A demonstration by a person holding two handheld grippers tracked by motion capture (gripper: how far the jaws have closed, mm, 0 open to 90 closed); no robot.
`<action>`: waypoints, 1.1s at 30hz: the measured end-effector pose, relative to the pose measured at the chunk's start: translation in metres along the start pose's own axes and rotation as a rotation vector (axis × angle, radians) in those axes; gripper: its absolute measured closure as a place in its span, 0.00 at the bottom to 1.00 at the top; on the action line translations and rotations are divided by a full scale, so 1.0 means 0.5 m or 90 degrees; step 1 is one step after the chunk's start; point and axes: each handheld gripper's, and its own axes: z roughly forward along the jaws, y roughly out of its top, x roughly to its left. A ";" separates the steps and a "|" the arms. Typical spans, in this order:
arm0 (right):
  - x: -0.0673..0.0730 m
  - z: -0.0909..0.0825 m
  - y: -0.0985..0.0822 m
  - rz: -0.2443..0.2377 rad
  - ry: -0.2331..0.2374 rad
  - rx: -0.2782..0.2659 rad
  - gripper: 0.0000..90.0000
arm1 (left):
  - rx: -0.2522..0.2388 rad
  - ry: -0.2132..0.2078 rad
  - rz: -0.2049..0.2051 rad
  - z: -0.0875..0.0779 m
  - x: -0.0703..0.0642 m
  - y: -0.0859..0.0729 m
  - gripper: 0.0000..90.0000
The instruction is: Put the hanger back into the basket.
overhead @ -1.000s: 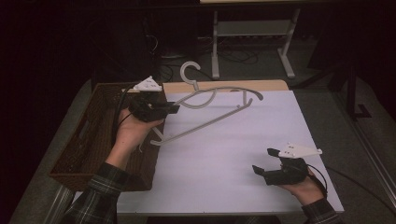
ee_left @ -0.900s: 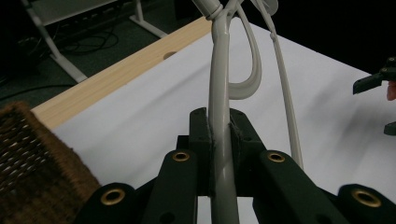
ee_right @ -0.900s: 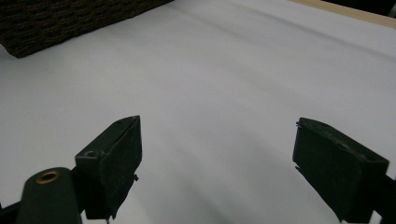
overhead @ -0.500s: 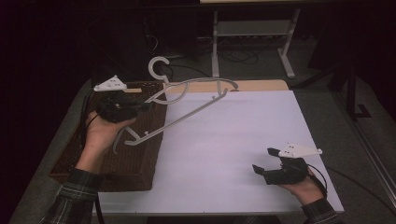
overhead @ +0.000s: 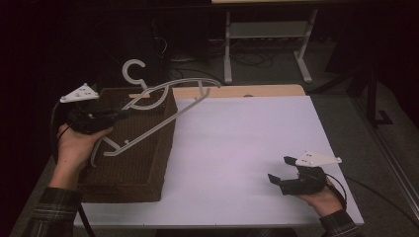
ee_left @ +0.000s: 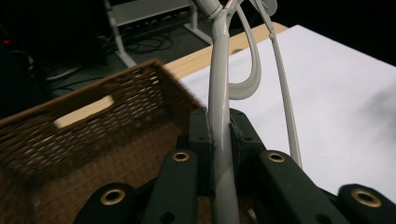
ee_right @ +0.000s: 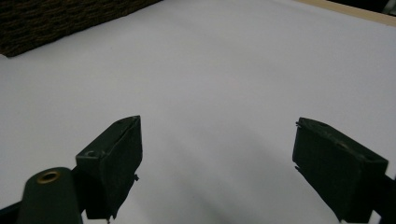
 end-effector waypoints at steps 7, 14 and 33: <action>-0.001 0.001 0.001 0.002 0.000 0.000 0.17 | -0.014 0.023 -0.011 -0.039 0.040 -0.027 0.91; -0.003 -0.001 0.001 0.004 -0.003 -0.001 0.17 | 0.001 0.065 -0.015 -0.076 0.077 -0.064 0.91; -0.002 0.001 0.002 0.004 -0.002 -0.001 0.17 | 0.035 0.128 -0.051 -0.099 0.141 -0.125 0.91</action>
